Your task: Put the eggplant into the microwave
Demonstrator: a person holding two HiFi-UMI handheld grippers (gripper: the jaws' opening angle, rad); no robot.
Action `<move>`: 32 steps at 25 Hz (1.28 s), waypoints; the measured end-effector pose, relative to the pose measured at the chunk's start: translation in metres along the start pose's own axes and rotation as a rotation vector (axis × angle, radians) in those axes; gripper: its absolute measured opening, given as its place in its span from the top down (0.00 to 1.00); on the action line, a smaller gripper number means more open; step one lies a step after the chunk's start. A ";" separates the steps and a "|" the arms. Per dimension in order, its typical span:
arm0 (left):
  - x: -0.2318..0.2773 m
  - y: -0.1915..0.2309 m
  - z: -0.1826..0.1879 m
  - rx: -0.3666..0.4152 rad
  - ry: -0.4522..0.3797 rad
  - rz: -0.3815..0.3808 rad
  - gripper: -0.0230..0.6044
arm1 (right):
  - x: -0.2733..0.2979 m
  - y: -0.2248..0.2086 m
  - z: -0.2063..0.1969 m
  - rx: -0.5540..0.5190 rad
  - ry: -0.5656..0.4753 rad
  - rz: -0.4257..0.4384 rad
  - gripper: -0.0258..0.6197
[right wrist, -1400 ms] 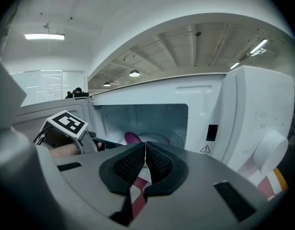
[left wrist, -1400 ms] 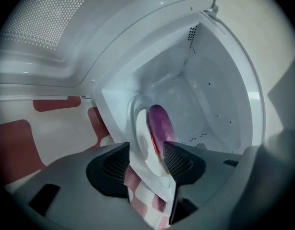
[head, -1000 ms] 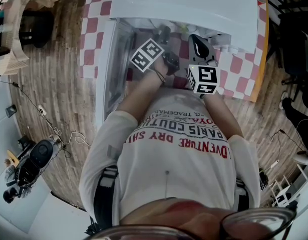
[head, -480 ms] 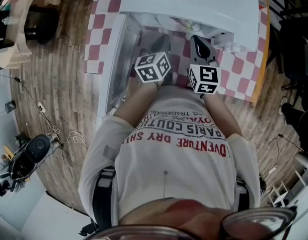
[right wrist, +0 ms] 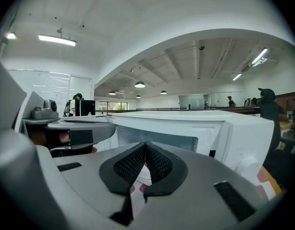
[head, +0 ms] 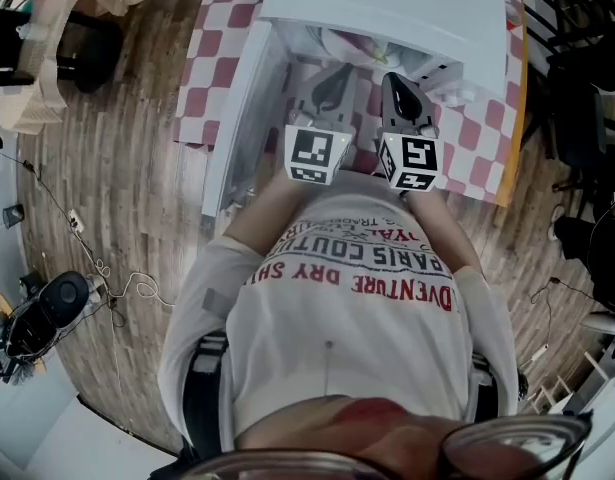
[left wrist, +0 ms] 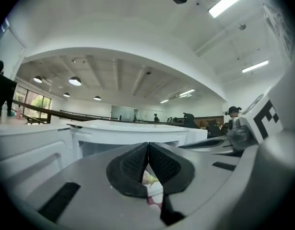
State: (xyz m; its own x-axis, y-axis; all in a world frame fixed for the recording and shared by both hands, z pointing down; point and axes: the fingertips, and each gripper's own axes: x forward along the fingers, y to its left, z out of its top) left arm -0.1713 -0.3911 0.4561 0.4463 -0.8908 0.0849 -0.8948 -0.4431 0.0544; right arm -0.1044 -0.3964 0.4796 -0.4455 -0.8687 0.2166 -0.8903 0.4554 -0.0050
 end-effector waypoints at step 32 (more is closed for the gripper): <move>0.016 0.010 -0.011 -0.149 0.037 0.003 0.92 | 0.013 -0.003 0.000 -0.030 0.022 0.022 0.92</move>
